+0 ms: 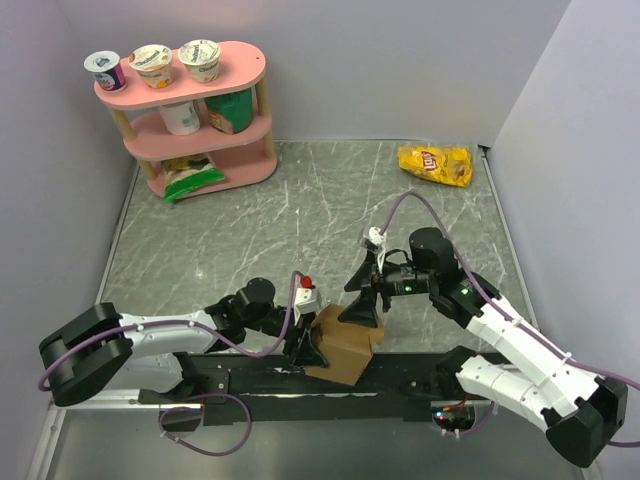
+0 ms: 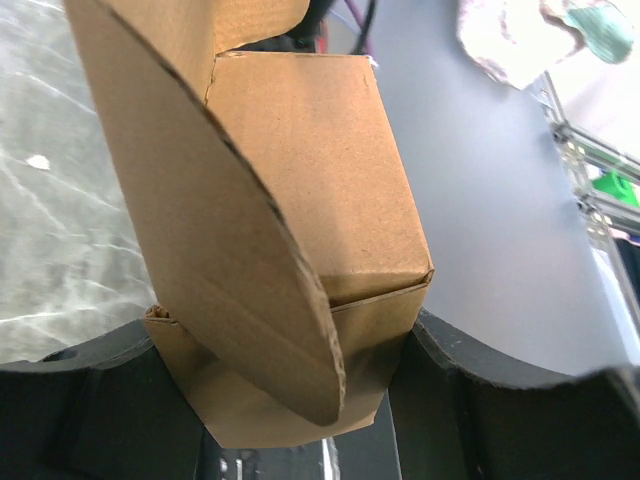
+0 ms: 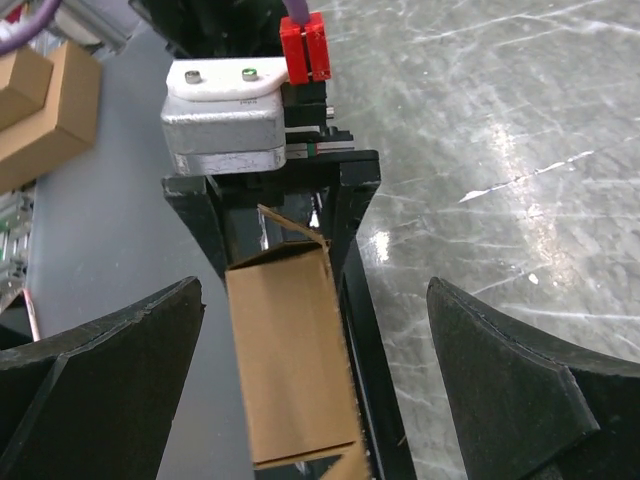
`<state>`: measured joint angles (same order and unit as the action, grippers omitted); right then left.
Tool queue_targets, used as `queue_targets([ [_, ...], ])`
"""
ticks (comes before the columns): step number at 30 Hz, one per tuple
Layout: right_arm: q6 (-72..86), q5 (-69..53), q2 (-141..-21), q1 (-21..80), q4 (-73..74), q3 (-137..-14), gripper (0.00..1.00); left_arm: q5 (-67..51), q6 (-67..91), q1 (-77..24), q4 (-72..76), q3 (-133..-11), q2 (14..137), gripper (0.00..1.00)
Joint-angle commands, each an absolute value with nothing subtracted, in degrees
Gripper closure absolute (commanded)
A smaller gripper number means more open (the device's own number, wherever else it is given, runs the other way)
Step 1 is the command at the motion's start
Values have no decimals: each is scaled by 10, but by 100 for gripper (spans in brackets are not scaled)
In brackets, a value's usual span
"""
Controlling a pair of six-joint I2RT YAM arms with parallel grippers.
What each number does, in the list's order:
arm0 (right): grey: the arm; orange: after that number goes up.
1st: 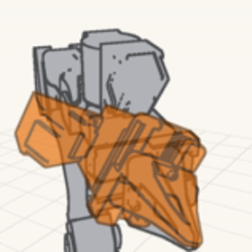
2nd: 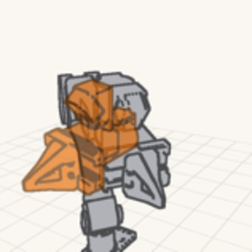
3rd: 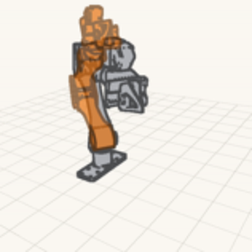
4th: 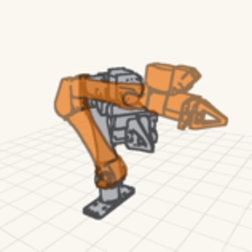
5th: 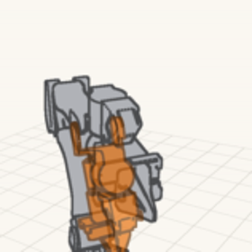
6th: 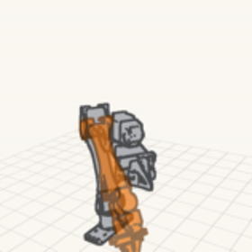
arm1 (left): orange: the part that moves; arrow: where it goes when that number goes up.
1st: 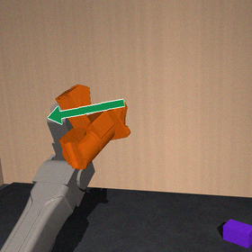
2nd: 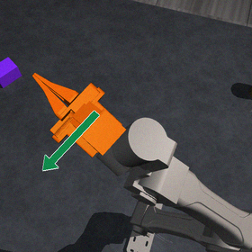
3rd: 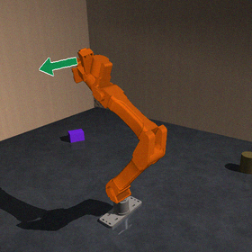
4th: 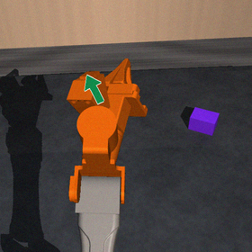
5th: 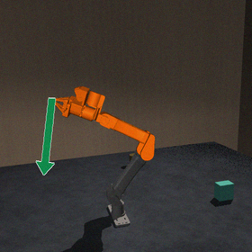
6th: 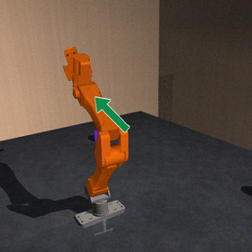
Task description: Fold the paper box
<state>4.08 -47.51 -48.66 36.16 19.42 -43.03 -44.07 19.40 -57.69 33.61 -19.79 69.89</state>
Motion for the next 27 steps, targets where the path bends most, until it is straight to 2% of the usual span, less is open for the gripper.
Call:
queue_targets([
  [1, 12, -509, -492, 365, 147, -421, 0, -497, 201, -578, 305, -233, 676, 69],
  [11, -8, -496, -531, 438, 16, -403, 8, -538, 227, -582, 293, -254, 676, 68],
  [12, -7, -495, -537, 451, 7, -402, 11, -542, 229, -583, 295, -255, 678, 68],
  [13, -6, -501, -541, 458, 2, -401, 22, -551, 233, -582, 299, -256, 681, 68],
  [15, -5, -509, -554, 467, -18, -402, 31, -559, 240, -583, 305, -258, 682, 68],
  [16, -4, -513, -556, 470, -21, -403, 38, -566, 243, -584, 304, -258, 680, 69],
  [21, 23, -565, -557, 471, -52, -388, 57, -582, 267, -584, 329, -247, 659, 69],
  [22, 23, -570, -559, 471, -43, -390, 65, -583, 268, -583, 323, -247, 652, 69],
  [27, 5, -591, -578, 480, -3, -408, 66, -577, 265, -583, 308, -248, 636, 69],
])
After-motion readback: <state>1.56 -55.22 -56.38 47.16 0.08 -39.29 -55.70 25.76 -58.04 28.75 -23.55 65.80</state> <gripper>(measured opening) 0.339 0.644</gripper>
